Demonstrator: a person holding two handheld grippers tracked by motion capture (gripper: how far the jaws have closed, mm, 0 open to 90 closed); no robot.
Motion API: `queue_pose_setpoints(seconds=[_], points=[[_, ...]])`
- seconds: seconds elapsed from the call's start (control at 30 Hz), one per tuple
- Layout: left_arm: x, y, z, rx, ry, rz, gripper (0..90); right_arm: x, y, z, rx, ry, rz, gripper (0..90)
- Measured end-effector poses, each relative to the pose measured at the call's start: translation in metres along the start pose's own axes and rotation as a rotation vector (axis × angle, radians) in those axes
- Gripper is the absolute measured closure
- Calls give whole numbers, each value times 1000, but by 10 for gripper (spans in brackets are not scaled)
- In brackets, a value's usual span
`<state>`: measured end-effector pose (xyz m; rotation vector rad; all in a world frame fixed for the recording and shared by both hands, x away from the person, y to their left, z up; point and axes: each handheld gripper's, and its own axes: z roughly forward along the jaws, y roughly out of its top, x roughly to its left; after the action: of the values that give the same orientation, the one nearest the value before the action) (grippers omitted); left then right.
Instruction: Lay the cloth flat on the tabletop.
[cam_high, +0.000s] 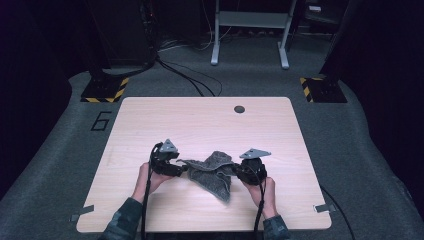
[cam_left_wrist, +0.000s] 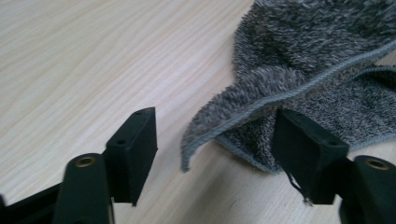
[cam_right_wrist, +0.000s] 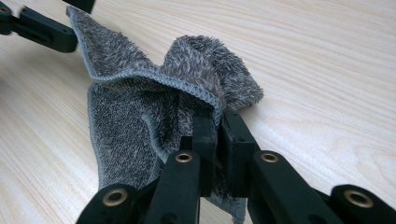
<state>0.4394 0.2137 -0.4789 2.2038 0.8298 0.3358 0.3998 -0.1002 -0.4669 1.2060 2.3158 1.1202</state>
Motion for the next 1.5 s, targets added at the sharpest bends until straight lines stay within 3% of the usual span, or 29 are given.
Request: queue_pose_setpoints(seconds=[0.13,0.23,0.3,0.6,0.7,0.9,1.03,1.13,1.17,1.27,1.37,1.47,1.5], points=[[-3,-1,3,18,-17,14,590,1,1,1,7,-1,2,865],[-4,-3,2,1,5,9,827,-1,1,0,4,-3,7,878],[-5,-4,2,-3,12,-1,868,0,0,-1,6,3,10,879],[0,-14,-9,-46,35,-96,878,-5,-2,-9,-13,11,6,847],[-2,-20,-17,-65,23,-133,879,-4,-7,-14,-20,26,4,855],[-20,-33,-26,-54,9,-132,880,13,-21,-32,-38,14,-42,887],[-28,-37,-39,-88,-49,-150,881,19,-31,-50,-72,21,-24,886],[-34,-35,-43,-88,-33,-115,882,23,-33,-62,-98,18,-37,887],[-34,-34,-41,-86,-26,-124,882,23,-32,-63,-95,13,-47,887],[-22,-30,-35,-84,-32,-134,883,17,-25,-58,-86,5,-49,888],[-4,-19,-24,-73,-37,-165,883,2,-8,-42,-68,0,-42,890],[15,-4,-14,-61,-2,-158,883,-17,15,-22,-43,-17,-53,890],[27,9,-9,-47,25,-151,884,-22,23,-16,-35,-30,-55,890]])
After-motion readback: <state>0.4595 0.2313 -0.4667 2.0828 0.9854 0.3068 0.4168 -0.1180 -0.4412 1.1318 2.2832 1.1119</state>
